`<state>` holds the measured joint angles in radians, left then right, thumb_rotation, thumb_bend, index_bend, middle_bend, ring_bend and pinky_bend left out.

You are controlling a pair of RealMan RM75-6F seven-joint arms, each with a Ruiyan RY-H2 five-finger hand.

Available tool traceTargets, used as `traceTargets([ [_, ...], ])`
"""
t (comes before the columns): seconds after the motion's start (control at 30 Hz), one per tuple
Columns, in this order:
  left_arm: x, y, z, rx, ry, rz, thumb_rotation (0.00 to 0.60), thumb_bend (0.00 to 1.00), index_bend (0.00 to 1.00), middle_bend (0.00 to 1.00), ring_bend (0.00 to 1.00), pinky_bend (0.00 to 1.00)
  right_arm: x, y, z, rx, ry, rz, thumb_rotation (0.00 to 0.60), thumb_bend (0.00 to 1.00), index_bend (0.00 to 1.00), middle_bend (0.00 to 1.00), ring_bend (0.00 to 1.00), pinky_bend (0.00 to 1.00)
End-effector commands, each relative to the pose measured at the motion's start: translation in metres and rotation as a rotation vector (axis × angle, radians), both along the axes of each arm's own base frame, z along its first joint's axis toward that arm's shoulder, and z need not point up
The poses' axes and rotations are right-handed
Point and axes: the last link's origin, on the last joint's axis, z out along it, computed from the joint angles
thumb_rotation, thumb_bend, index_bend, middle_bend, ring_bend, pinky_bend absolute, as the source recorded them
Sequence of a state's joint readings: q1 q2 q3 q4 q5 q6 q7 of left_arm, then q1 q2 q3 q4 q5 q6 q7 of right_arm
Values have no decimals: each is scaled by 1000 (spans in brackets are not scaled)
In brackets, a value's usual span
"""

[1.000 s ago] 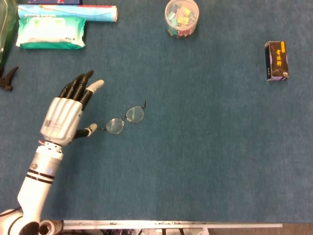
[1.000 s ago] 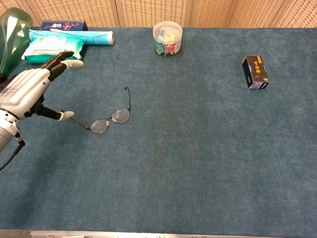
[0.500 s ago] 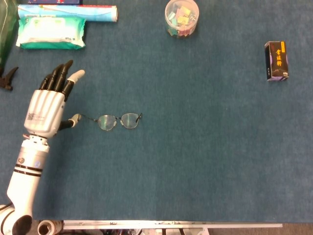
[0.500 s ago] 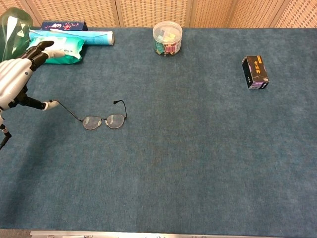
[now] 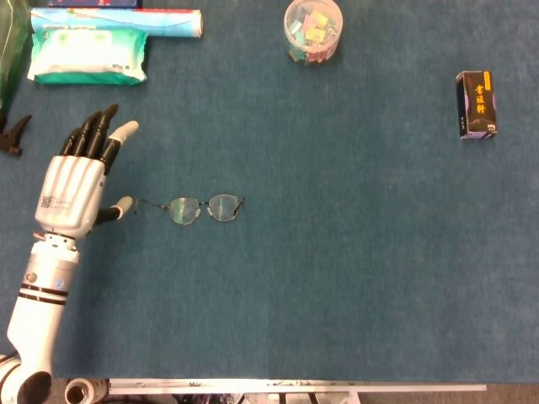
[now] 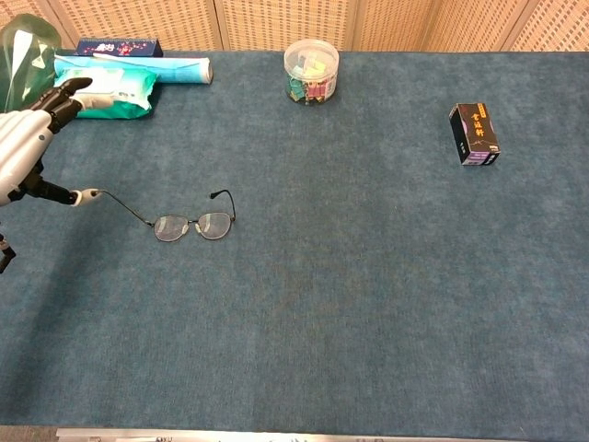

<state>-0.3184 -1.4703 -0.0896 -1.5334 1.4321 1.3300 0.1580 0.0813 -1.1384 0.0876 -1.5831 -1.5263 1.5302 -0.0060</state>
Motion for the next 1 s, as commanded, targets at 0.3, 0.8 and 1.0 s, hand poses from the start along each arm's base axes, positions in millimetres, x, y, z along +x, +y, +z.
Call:
traceTargets([
  [0.3, 7, 6, -3, 2, 1, -1, 600, 133, 138, 0, 3, 136, 1, 1, 2, -10, -9, 2, 600, 157, 507, 468, 356, 600],
  [0.8, 33, 12, -24, -31, 3, -50, 600, 133, 138, 0, 4, 136, 4, 2, 6, -23, -23, 15, 600, 157, 507, 468, 356, 600],
  [1.0, 34, 13, -35, -50, 9, -46, 600, 133, 138, 0, 3, 136, 6, 3, 11, -39, -33, 23, 600, 157, 507, 468, 356, 600],
])
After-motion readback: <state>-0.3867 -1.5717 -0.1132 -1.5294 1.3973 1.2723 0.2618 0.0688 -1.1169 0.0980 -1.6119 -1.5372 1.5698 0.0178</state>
